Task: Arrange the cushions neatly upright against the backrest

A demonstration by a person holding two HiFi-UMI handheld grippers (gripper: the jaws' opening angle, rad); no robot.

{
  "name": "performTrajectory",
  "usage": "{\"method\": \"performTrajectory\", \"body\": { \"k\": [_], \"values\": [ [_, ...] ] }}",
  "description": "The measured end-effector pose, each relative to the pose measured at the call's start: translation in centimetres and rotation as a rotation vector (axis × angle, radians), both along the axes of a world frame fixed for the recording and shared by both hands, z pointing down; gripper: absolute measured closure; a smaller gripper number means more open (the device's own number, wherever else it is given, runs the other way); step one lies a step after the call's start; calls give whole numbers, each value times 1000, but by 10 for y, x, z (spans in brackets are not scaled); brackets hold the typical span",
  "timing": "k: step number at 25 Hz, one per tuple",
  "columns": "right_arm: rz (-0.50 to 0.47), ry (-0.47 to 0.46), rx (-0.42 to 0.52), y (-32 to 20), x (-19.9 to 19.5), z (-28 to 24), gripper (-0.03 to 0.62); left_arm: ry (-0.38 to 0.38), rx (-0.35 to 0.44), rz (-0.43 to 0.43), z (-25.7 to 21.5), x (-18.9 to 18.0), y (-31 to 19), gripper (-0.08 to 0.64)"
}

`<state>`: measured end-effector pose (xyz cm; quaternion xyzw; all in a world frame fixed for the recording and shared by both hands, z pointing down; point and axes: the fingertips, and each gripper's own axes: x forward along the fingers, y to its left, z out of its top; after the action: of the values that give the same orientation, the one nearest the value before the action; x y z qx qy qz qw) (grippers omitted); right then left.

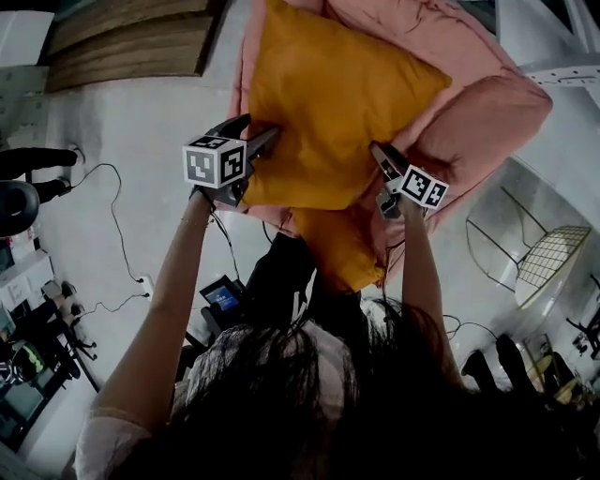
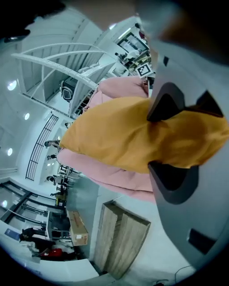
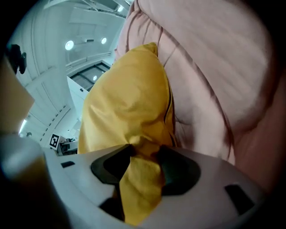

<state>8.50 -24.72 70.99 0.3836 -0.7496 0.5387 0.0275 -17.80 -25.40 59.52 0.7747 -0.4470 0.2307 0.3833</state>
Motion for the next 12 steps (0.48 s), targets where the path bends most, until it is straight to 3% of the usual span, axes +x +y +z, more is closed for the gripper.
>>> {"method": "performTrajectory", "body": {
  "k": [7, 12],
  "values": [
    [61, 68, -49, 14, -3, -17, 494, -27, 35, 17, -7, -4, 6, 329],
    [73, 73, -25, 26, 1, -47, 539, -40, 102, 21, -27, -3, 19, 376]
  ]
}}
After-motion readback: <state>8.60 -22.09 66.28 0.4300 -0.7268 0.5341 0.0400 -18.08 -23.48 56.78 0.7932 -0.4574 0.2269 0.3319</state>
